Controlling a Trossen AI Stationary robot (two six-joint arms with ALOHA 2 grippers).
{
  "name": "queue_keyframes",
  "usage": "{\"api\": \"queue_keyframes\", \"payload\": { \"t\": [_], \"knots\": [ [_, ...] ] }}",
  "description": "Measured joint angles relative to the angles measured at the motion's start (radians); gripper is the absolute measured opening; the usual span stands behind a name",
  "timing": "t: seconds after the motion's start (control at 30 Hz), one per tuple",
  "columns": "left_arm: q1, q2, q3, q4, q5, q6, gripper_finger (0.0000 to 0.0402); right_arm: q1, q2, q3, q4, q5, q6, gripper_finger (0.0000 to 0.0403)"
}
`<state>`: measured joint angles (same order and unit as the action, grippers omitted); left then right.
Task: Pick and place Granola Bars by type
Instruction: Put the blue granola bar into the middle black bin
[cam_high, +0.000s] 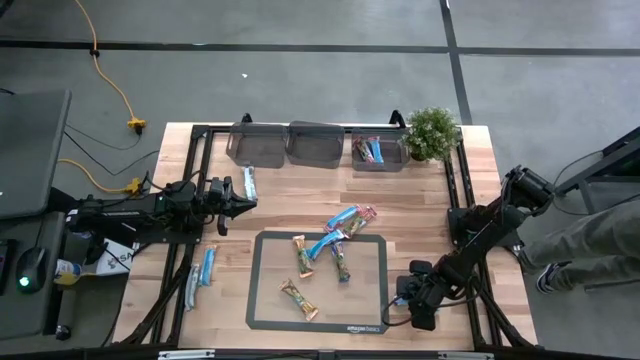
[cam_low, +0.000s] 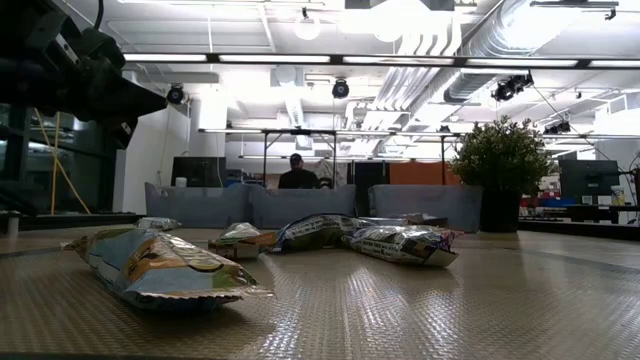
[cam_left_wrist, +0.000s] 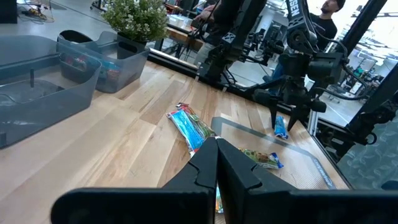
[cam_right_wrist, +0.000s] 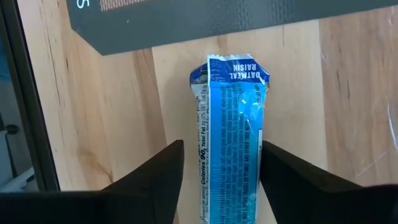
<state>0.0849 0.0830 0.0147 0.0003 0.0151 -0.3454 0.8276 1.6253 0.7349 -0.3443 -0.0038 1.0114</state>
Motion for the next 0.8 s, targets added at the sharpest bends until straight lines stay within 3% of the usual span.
{"api": "queue_keyframes", "payload": {
  "t": [0.8],
  "knots": [
    [0.000,0.000,0.000,0.000,0.000,0.000,0.0000,-0.006,0.001,-0.002,0.026,-0.081,0.038,0.0128]
  ]
}}
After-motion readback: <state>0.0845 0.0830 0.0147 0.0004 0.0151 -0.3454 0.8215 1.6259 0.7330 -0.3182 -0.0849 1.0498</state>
